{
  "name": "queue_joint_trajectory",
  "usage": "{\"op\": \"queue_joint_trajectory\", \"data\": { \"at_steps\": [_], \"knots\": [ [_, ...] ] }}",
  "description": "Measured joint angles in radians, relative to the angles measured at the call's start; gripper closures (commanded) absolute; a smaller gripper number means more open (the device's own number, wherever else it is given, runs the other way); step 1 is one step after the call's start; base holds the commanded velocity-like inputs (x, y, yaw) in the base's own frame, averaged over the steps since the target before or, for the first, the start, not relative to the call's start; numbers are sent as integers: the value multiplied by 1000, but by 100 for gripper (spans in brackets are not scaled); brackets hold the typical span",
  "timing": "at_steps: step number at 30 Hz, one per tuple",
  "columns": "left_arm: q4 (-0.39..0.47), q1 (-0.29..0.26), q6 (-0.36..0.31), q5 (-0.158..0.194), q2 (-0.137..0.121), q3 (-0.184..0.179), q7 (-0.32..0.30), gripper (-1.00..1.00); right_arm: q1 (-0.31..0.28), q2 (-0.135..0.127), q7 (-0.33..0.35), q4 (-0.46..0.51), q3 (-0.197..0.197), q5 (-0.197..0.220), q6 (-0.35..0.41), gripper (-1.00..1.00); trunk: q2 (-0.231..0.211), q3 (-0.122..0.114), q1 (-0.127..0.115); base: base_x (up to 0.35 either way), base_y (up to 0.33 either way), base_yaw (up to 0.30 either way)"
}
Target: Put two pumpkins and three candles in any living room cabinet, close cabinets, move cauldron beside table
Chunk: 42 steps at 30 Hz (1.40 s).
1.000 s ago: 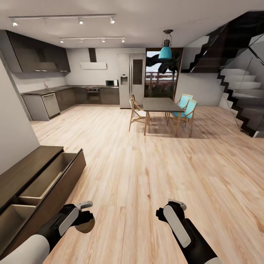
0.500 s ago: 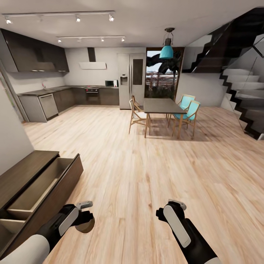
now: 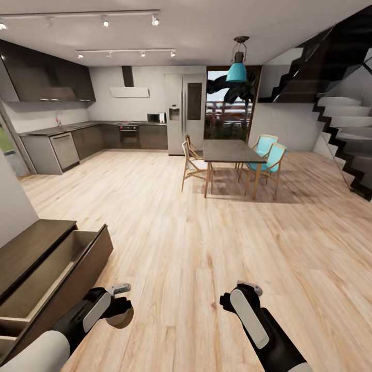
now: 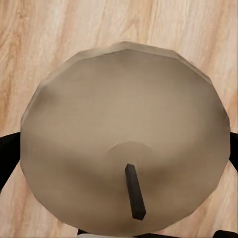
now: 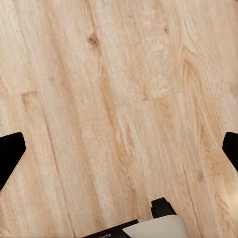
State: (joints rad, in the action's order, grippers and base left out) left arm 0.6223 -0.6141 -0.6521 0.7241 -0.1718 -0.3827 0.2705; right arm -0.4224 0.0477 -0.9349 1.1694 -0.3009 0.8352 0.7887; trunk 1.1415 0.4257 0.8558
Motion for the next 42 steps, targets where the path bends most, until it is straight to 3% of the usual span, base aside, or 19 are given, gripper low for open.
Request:
{"op": "queue_joint_trajectory", "data": {
  "at_steps": [42],
  "knots": [
    [0, 0, 0, -1, 0, 1, 0, 100, 0, 0, 0, 0, 0, 0, 0, -100, 0, 0, 0, 333, -60, 0]
  ]
}}
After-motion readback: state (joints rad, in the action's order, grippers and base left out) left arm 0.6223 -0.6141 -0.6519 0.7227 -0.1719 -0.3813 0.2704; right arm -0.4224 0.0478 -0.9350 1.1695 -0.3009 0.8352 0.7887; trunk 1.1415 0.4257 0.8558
